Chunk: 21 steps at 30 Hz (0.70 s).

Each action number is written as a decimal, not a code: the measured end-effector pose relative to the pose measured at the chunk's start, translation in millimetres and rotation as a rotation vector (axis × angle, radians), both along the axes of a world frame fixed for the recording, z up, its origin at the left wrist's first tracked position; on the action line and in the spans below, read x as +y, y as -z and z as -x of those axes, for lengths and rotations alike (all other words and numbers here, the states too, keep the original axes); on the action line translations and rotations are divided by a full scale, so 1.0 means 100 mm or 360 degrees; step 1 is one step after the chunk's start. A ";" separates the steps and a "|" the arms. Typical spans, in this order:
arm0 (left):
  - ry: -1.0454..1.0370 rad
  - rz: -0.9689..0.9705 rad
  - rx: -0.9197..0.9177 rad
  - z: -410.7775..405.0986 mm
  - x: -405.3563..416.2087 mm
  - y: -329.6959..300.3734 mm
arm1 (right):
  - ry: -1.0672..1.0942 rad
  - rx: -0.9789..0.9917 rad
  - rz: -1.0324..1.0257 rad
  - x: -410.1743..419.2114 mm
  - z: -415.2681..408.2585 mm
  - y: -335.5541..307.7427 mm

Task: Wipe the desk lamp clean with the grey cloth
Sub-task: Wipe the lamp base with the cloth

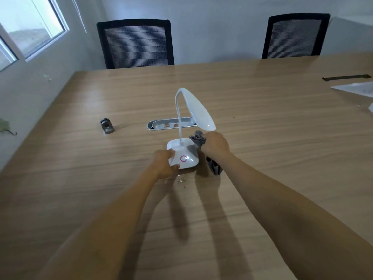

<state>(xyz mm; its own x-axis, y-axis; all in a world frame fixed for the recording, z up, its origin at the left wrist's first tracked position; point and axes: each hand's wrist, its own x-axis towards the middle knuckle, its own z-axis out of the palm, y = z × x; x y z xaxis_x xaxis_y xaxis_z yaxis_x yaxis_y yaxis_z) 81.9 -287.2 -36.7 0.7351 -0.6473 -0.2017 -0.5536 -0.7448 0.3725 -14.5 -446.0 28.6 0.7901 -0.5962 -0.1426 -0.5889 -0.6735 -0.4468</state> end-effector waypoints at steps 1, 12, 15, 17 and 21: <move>0.0003 -0.0017 -0.0020 -0.01 0.00 0.01 | -0.0020 0.0017 0.0049 0.01 -0.04 0.01; 0.0113 -0.0186 -0.0212 -0.05 0.00 0.00 | -0.0293 0.0383 0.0134 -0.17 0.16 -0.07; 0.0107 -0.0224 -0.0207 -0.04 -0.01 -0.01 | -0.0140 0.0210 0.0167 -0.16 0.09 -0.07; 0.0114 -0.0266 -0.0219 -0.03 -0.02 -0.03 | -0.0155 0.0136 0.0149 -0.11 0.03 -0.05; 0.0127 -0.0313 -0.0233 -0.02 -0.04 -0.07 | -0.0385 0.0238 0.0056 -0.02 0.02 -0.02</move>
